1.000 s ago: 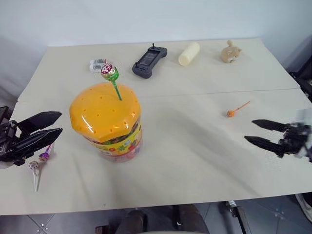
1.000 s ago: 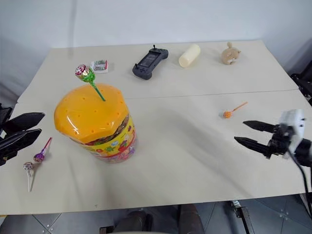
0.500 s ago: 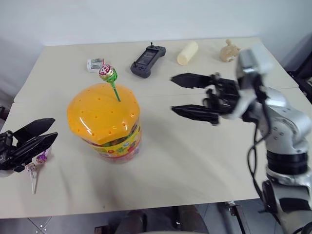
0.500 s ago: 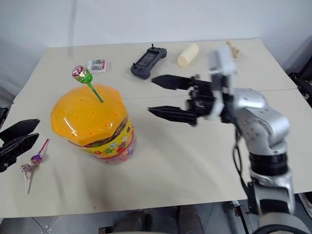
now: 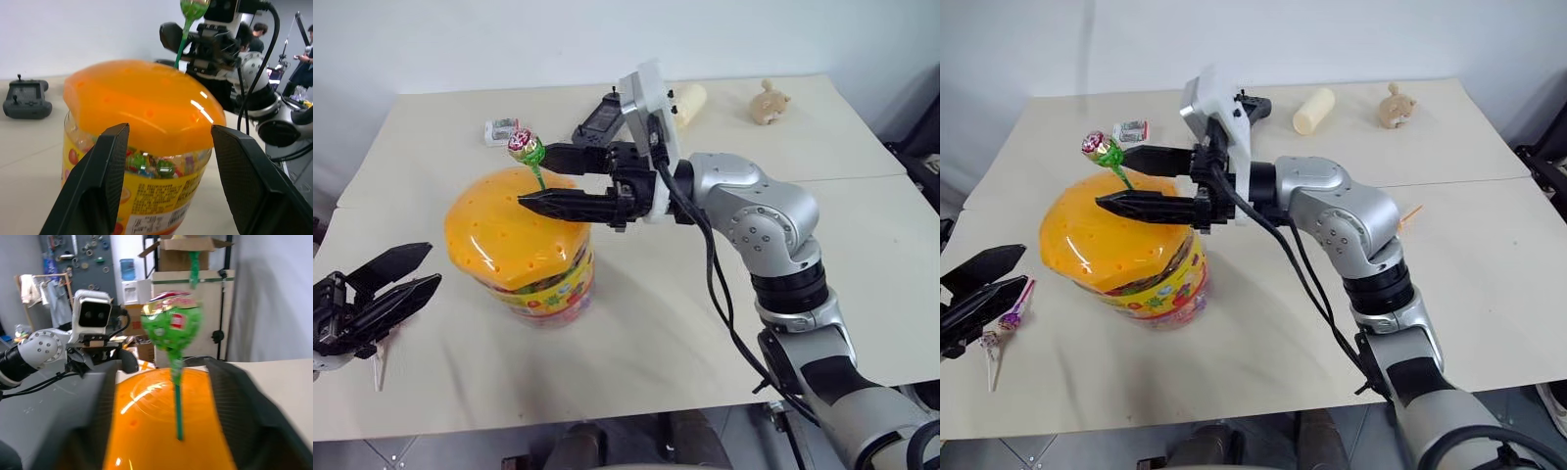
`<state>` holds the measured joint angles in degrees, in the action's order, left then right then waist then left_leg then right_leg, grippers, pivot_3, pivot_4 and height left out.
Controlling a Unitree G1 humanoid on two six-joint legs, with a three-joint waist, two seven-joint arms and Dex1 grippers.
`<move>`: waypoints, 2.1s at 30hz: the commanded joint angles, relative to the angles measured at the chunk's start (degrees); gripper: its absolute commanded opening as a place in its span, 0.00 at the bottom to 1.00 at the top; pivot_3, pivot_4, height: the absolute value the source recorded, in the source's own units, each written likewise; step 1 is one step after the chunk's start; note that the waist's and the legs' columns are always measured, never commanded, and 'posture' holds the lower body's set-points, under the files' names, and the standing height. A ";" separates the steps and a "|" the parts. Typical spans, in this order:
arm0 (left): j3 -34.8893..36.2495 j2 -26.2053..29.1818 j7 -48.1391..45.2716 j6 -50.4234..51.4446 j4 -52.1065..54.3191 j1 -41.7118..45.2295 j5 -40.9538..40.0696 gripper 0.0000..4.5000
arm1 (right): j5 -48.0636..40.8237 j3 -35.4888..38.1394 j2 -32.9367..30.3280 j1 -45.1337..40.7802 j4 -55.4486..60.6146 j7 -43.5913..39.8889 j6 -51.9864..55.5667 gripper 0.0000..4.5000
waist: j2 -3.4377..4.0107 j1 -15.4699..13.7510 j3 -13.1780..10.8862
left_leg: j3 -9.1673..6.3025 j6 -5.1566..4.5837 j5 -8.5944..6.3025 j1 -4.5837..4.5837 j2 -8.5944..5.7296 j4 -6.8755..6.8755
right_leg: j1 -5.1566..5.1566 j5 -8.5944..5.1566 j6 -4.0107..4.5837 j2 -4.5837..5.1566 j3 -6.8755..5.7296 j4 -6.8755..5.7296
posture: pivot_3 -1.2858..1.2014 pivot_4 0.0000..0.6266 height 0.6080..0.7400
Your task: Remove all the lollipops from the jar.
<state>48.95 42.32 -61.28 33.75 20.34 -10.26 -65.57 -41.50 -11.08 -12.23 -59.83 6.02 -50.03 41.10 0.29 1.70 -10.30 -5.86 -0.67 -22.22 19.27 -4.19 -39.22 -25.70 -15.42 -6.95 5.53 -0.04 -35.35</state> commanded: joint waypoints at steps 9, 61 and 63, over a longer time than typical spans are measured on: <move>1.23 0.77 2.45 -1.29 2.99 1.35 -3.13 0.64 | -5.80 10.29 2.94 -4.59 -4.79 -0.73 -1.83 0.01 | 0.00 0.30 0.00 | 0.07 0.00 0.00 0.00 -0.01 0.02 | -0.08 -0.01 0.01 -0.02 -0.02 -0.05 | 0.52 0.24 1.00; 2.10 9.12 -6.21 -3.88 -12.11 -1.10 17.38 0.64 | 10.83 32.09 -39.30 45.37 -21.43 -28.45 -44.22 1.00 | 0.29 -1.46 -0.12 | 0.67 -0.17 -0.11 -0.25 0.06 0.02 | 0.03 0.17 -0.14 0.05 0.16 0.45 | 0.52 0.24 1.00; 1.85 5.73 -2.25 -7.00 -13.52 -3.76 21.88 0.64 | 9.96 31.52 -37.68 45.88 -17.34 -28.29 -45.32 1.00 | 0.29 -1.59 -0.12 | 0.63 -0.17 -0.11 -0.23 0.09 0.02 | 0.04 0.18 -0.14 0.04 0.15 0.46 | 0.52 0.24 1.00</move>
<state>49.29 49.46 -66.57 29.93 7.76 -12.77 -47.37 -29.63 19.24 -50.93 -14.13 -15.46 -78.10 -2.61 0.58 0.11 -10.42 -5.22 -0.84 -22.33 19.04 -4.11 -39.20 -25.66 -15.24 -7.09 5.59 0.12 -34.88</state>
